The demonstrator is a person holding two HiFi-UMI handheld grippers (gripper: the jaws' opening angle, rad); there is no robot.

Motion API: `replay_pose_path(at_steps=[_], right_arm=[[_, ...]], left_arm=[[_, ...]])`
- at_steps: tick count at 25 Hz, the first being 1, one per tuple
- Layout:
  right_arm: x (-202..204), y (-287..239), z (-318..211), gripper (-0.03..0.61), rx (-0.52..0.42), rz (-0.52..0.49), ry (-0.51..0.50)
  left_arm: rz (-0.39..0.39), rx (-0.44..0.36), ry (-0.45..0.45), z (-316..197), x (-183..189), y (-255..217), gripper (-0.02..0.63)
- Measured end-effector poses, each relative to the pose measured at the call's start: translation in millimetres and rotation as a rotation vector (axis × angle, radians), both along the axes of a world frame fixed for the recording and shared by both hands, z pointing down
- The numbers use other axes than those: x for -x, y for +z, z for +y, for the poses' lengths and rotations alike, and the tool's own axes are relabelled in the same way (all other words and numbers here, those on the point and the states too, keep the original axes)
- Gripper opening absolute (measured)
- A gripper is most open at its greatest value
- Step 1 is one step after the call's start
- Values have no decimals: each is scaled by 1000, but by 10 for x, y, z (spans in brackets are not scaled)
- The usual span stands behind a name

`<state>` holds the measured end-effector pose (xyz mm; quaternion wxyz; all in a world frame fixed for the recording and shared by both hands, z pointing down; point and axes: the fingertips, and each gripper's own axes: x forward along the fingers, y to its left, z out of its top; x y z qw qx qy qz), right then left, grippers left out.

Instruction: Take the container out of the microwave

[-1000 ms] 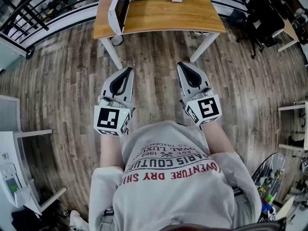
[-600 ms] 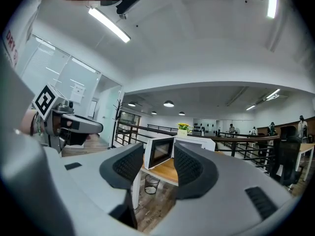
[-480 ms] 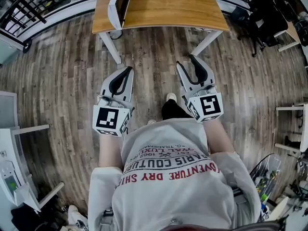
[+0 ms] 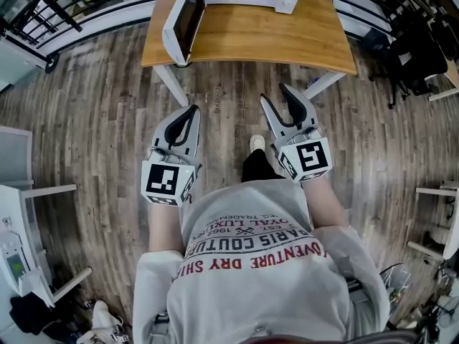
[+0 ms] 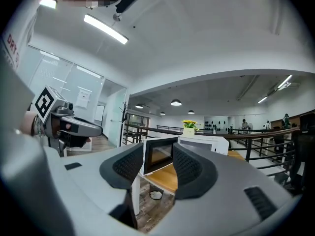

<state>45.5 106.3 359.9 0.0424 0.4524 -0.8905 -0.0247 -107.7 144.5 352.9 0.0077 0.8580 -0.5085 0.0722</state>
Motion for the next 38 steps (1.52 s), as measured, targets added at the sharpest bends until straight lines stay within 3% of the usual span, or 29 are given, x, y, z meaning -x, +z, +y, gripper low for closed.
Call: replay_pose_path(at_steps=[4,13,21,32,38], right_arm=[[-63,-8,-568,190,2,1,-44],[-444,-12,-1833,190,14,41,-130],[-546,145,-2567,190,52,66,-192],[-341,402,-3295,192,134,137,-197],[-144,651,-3709,195,227,245,-230]], left_arm=[[-7,7,-39,-511,-88,-7,17],[-24,-10,-66,-1704,-666,-105,17],[-30,18,-94,-2435,-904,6,17],[-11,63,-70,-3183,-775,205,17],[-9,81,-53,-3578,-641,319,17]])
